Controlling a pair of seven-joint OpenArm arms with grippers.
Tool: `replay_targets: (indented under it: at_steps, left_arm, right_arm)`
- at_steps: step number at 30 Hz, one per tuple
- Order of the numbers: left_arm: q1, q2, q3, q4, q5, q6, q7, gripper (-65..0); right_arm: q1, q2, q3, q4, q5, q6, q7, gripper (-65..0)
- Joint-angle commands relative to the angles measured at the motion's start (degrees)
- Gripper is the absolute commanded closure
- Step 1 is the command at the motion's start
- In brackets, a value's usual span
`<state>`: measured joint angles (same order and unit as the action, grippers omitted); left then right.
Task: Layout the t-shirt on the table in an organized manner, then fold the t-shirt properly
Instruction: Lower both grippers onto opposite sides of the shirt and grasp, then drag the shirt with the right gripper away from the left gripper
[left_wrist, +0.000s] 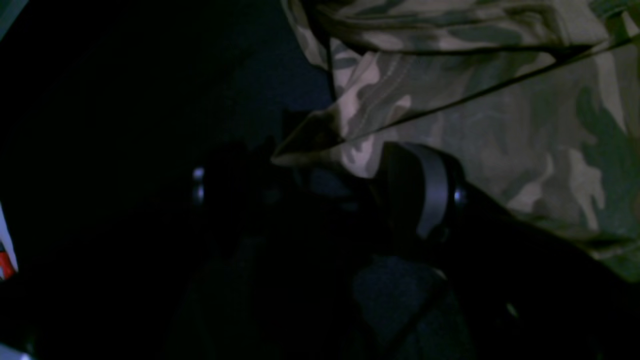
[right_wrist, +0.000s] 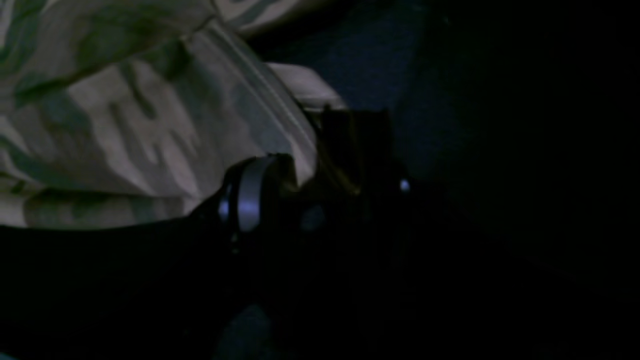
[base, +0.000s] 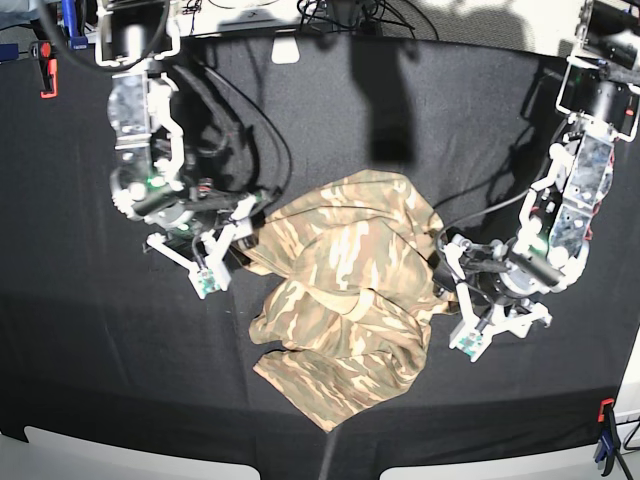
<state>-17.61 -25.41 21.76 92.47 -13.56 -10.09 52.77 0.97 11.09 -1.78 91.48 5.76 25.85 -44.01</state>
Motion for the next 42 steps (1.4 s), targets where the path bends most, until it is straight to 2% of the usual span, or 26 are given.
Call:
replay_targets:
  at_steps: [1, 5, 8, 15, 18, 21, 27, 28, 30, 39, 42]
  left_arm:
    - [-1.42, -0.50, -0.33, 1.05, 1.09, 0.26, -0.24, -41.3]
    - [-1.42, -0.50, -0.33, 1.05, 7.67, 0.63, 0.90, -41.3]
    - [-1.42, -0.50, -0.33, 1.05, 10.86, 2.47, 1.90, -41.3]
    - [-1.42, -0.50, -0.33, 1.05, 10.97, 2.67, 2.10, -41.3]
    - [-1.42, -0.50, -0.33, 1.05, 10.97, 2.67, 2.08, -41.3]
    - [-1.42, -0.50, -0.33, 1.05, 10.97, 2.64, 2.08, -41.3]
    - [-1.42, -0.50, -0.33, 1.05, 10.97, 2.67, 2.08, -41.3]
    - [-1.42, -0.50, -0.33, 1.05, 10.97, 2.67, 2.08, -41.3]
    - [-1.42, -0.50, -0.33, 1.05, 10.97, 2.67, 2.08, -41.3]
    - [-1.42, -0.50, -0.33, 1.05, 10.97, 2.64, 2.08, -41.3]
    - [-1.42, -0.50, -0.33, 1.05, 10.97, 2.64, 2.08, -41.3]
  right_arm:
    - [1.20, 0.15, 0.09, 0.85, 0.39, 0.66, 1.27, -27.9]
    - [1.20, 0.17, 0.09, 0.85, -1.14, 0.63, 1.95, -28.0]
    - [1.20, 0.17, 0.09, 0.85, -1.11, 0.66, 2.27, -28.0]
    - [1.20, 0.15, 0.07, -1.14, -2.56, 0.76, 6.12, -27.9]
    - [1.20, 0.17, -0.42, -2.58, -2.54, 2.45, 5.55, -27.5]
    - [1.20, 0.17, -0.57, -3.89, -2.58, 2.73, 5.62, -20.9]
    - [1.20, 0.15, -0.55, -4.13, -2.58, 2.71, 6.97, -18.6]
    - [1.20, 0.15, -0.55, -4.13, -2.60, 2.71, 6.67, -14.8]
    - [1.20, 0.17, -0.55, -4.13, -2.60, 2.71, 5.81, -1.1]
    - [1.22, 0.22, -0.48, -4.07, -4.13, 2.71, 4.46, 0.0]
    - [1.22, 1.20, -0.48, -4.07, -4.17, 2.71, 3.30, 0.0]
